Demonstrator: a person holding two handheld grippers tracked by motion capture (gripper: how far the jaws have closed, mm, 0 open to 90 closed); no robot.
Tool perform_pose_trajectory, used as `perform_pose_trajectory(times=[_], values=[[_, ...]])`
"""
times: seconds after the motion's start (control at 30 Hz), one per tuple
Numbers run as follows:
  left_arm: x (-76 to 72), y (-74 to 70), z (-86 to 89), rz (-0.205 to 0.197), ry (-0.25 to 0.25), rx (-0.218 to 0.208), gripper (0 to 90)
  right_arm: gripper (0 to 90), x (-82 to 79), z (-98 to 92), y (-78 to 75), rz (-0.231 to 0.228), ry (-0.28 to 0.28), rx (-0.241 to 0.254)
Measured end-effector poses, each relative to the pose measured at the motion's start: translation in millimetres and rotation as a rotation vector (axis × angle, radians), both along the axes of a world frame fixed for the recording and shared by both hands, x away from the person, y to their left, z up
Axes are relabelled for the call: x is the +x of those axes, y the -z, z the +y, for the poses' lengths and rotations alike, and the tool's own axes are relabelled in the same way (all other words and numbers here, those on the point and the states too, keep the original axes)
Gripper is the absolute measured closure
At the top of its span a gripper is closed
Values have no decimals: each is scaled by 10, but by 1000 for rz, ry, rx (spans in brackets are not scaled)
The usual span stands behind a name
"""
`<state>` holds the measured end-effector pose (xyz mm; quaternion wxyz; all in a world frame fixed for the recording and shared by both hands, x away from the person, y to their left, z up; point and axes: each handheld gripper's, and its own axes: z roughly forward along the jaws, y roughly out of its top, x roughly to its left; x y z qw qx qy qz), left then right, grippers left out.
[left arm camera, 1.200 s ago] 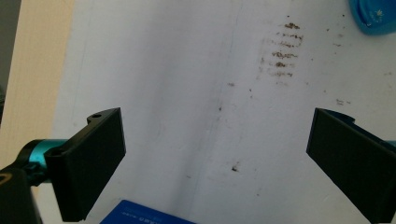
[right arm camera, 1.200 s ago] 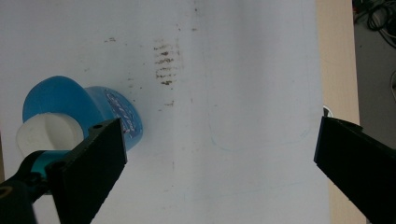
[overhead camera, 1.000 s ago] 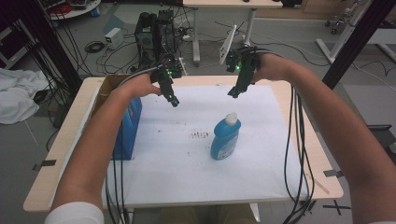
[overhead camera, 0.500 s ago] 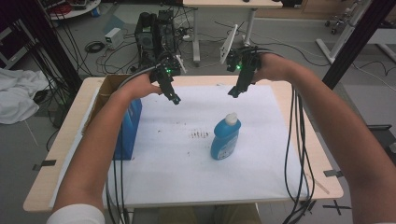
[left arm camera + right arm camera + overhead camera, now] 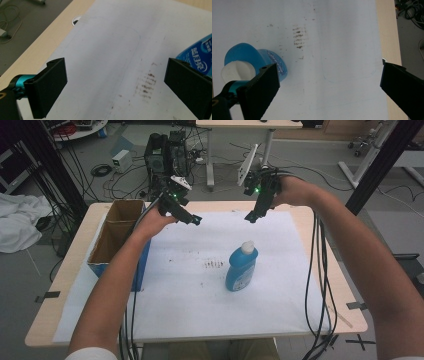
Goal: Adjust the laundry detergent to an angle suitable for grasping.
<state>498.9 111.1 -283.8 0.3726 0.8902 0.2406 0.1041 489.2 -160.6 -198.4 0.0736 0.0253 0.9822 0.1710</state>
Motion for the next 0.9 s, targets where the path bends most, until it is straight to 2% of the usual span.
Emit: perform_pose_trajectory(times=[0.17,0.23,0.27,0.3,0.37,0.4,0.47,0.5,0.53,0.57,0.63,0.73,0.8,0.83,0.87,0.9], values=[[-48,85,13,-22,-45,-71,45,14,0,-20,-9,-4,8,9],[-53,91,21,-19,-53,-81,45,14,8,-26,-12,-7,-1,7],[-62,117,34,-21,-61,-123,45,14,3,-30,-15,-7,9,15],[-61,117,51,-29,-56,-119,45,14,11,-34,-20,-10,1,13],[-77,136,48,-36,-75,-167,45,14,9,-37,-21,-11,6,18],[-78,141,57,-49,-71,-169,45,14,11,-38,-24,-8,7,12],[-100,159,62,-68,-94,-212,45,14,18,-35,-13,-11,4,19],[-100,159,62,-68,-94,-212,45,14,16,-35,-16,-8,9,16],[-108,185,87,-69,-93,-267,45,14,22,-34,-17,-9,3,18],[-108,185,87,-69,-93,-267,45,14,22,-34,-17,-9,3,18],[-133,230,121,-80,-100,-320,45,14,23,-34,-21,-10,5,26],[-191,259,137,-104,-109,-368,45,14,18,-34,-16,-10,8,34],[-240,284,104,-118,-136,-434,45,14,11,-38,-28,-6,15,23],[-240,284,104,-118,-136,-434,45,14,11,-38,-28,-6,15,23],[-256,292,133,-127,-102,-410,45,14,19,-44,-22,-14,7,40],[-273,300,128,-131,-104,-411,45,14,14,-44,-25,-13,12,40]])
